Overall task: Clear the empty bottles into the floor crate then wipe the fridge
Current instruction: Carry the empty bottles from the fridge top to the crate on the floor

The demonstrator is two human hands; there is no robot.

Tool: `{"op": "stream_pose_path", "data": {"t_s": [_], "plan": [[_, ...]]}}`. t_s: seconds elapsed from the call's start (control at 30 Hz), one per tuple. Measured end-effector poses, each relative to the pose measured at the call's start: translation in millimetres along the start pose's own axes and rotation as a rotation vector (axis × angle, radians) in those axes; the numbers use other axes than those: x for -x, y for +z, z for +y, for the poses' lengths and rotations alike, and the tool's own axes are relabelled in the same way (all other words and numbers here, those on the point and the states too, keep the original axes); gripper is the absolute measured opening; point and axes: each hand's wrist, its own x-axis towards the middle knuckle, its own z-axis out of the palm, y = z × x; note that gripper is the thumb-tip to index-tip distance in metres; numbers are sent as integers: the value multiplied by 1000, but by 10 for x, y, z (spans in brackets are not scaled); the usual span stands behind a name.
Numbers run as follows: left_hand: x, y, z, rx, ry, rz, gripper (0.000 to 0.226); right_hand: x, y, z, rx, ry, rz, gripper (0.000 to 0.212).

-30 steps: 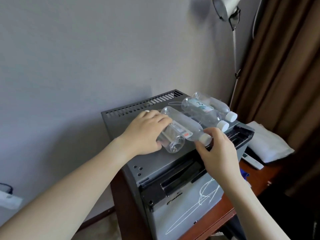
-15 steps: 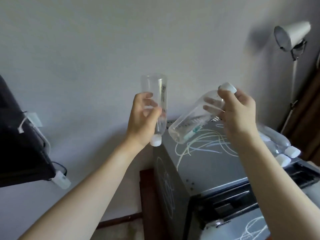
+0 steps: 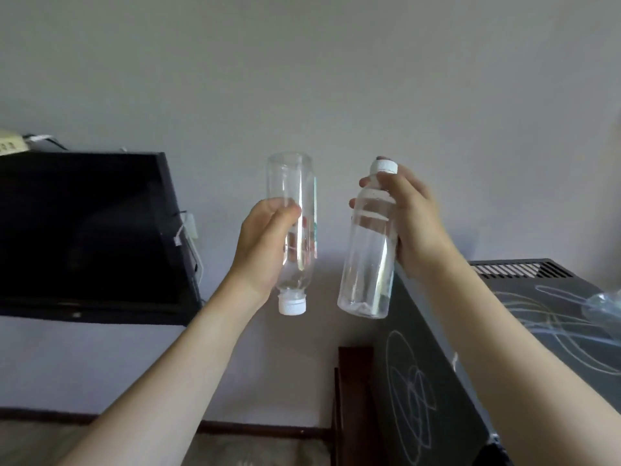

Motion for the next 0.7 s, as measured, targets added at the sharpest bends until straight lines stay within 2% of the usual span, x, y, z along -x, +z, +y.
{"op": "stream_pose_path", "data": {"t_s": [0.1,0.23,0.4,0.57,0.7], "plan": [[90,-609,122,-49,-8,128,28,-39,592,162,-75,68,-156,25],[359,-1633,395,-124,13,333,30,127,1669,394,-107,86,-362,28],[905,-2933,867,-153,35,541,31,653,3160,547,-215,113,-540,9],[1584,-4121,1429,-171,87,771,14,1303,4515,569,-362,223,-796,16],[2172,-4911,1842,-229,167,918,27,1869,5555,640,-384,242,-928,19]]}}
